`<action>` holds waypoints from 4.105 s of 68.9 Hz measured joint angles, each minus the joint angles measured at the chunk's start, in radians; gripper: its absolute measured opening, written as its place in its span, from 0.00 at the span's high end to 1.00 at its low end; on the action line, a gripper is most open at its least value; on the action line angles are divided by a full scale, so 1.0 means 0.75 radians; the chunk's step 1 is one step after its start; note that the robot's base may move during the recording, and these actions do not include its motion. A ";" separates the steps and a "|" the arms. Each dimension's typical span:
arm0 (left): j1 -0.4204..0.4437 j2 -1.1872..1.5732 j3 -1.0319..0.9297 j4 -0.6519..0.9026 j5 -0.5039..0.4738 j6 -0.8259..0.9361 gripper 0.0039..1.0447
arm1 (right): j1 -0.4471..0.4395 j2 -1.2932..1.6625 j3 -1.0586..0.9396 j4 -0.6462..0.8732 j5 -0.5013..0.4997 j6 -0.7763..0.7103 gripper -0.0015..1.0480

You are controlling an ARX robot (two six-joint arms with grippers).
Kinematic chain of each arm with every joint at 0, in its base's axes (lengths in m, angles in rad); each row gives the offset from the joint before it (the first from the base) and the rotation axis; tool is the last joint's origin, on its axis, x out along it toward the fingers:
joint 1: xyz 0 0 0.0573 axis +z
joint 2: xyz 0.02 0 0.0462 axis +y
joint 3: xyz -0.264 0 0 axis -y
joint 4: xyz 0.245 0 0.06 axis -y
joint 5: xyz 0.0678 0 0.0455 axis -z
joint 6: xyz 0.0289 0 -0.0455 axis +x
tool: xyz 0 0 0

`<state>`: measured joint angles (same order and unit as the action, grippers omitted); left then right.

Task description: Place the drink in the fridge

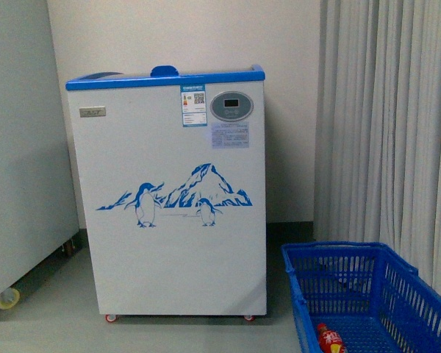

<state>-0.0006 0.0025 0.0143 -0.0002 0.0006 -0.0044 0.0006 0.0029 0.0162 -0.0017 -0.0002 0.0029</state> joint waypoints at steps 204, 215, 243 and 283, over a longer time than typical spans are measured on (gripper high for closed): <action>0.000 -0.001 0.000 -0.001 -0.001 0.000 0.08 | -0.489 3.362 1.029 0.691 -0.006 -0.359 0.07; 0.000 -0.001 0.000 -0.001 -0.001 0.000 0.08 | -0.493 3.572 1.235 0.636 0.016 -0.385 0.07; 0.000 -0.001 0.000 -0.001 -0.001 0.000 0.08 | -0.433 3.878 1.566 0.533 0.020 -0.368 0.07; 0.000 -0.001 0.000 -0.001 -0.001 0.000 0.08 | -0.418 3.698 1.366 0.619 -0.032 -0.248 0.57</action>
<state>-0.0006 0.0021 0.0143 -0.0006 0.0002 -0.0044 -0.3126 2.7762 1.0409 0.4625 -0.0242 -0.1833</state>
